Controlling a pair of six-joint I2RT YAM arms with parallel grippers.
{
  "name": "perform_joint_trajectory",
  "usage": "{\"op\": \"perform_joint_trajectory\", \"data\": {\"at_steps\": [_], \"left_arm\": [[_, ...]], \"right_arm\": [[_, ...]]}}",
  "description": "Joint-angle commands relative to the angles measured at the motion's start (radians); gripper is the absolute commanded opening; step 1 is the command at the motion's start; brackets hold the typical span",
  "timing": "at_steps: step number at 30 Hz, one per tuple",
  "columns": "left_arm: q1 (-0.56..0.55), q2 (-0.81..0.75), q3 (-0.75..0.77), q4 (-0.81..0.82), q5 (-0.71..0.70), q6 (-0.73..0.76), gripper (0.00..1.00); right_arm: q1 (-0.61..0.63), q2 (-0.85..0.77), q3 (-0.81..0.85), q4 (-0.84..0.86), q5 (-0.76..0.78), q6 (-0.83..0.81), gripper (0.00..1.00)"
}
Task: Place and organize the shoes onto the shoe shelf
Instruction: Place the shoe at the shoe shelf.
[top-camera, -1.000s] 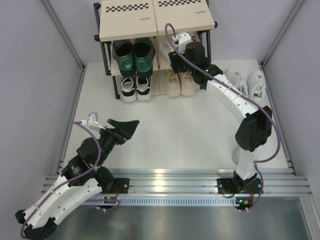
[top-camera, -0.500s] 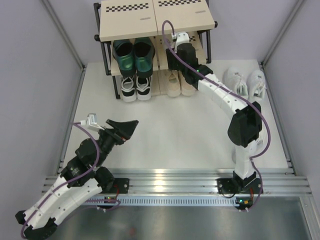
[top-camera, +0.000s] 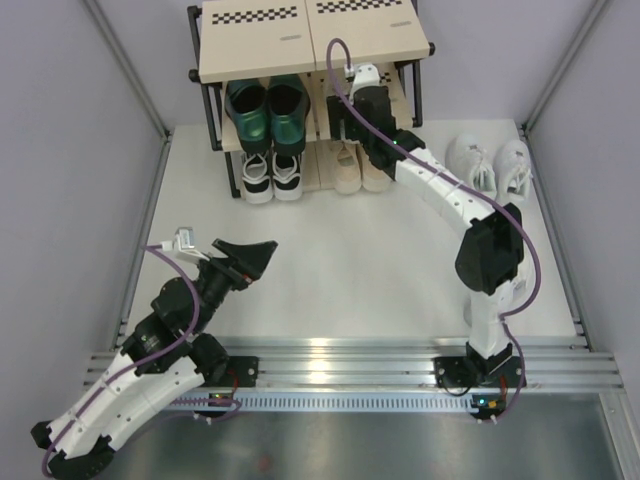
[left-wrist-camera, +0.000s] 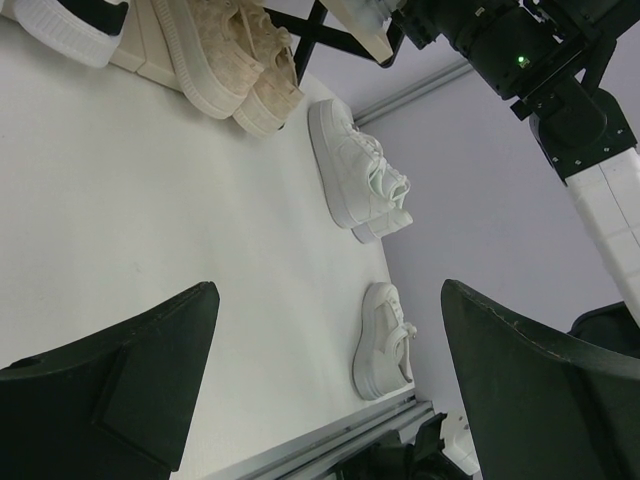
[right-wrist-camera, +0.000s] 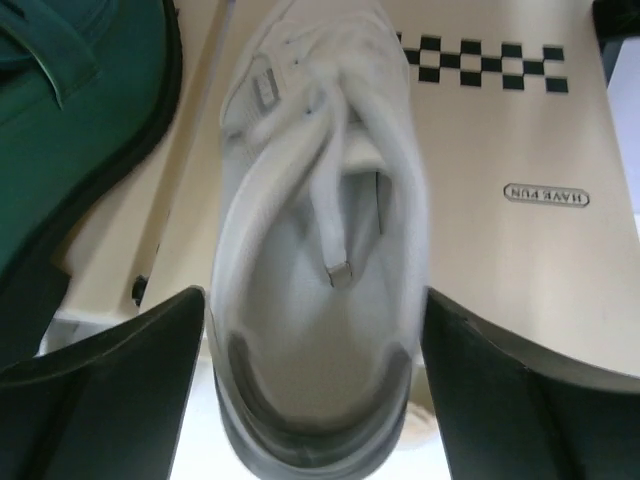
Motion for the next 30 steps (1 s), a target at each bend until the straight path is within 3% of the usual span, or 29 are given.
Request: {"op": "perform_joint_trajectory", "data": {"at_steps": [1, 8, 14, 15, 19, 22, 23, 25, 30], "left_arm": [[0.004, -0.013, -0.005, 0.003, 0.013, -0.005, 0.98], [0.004, -0.032, 0.001, 0.003, 0.032, -0.004, 0.98], [0.004, -0.046, 0.009, 0.0, 0.05, 0.03, 0.98], [0.004, -0.046, 0.012, -0.002, 0.056, 0.035, 0.98], [0.004, -0.039, 0.013, 0.0, 0.072, 0.065, 0.98], [0.003, -0.027, 0.015, -0.002, 0.088, 0.099, 0.98], [0.003, -0.024, 0.015, 0.0, 0.096, 0.12, 0.98], [0.004, -0.009, 0.012, 0.0, 0.119, 0.156, 0.98], [0.003, 0.06, -0.005, 0.004, 0.16, 0.199, 0.98]], "right_arm": [[0.018, -0.079, -0.008, 0.133, 0.003, -0.009, 0.99], [0.024, -0.121, -0.027, 0.122, -0.003, -0.012, 1.0], [0.029, -0.28, -0.11, 0.101, -0.035, -0.073, 0.99], [0.03, -0.305, -0.151, 0.084, -0.055, -0.143, 0.99], [0.026, -0.473, -0.3, 0.02, -0.188, -0.297, 0.99], [0.004, -0.639, -0.424, -0.126, -0.413, -0.464, 0.99], [-0.037, -0.714, -0.468, -0.187, -0.566, -0.533, 0.99], [-0.12, -0.777, -0.511, -0.316, -0.724, -0.55, 0.99], [-0.466, -0.911, -0.622, -0.695, -0.816, -0.699, 0.99]]}}
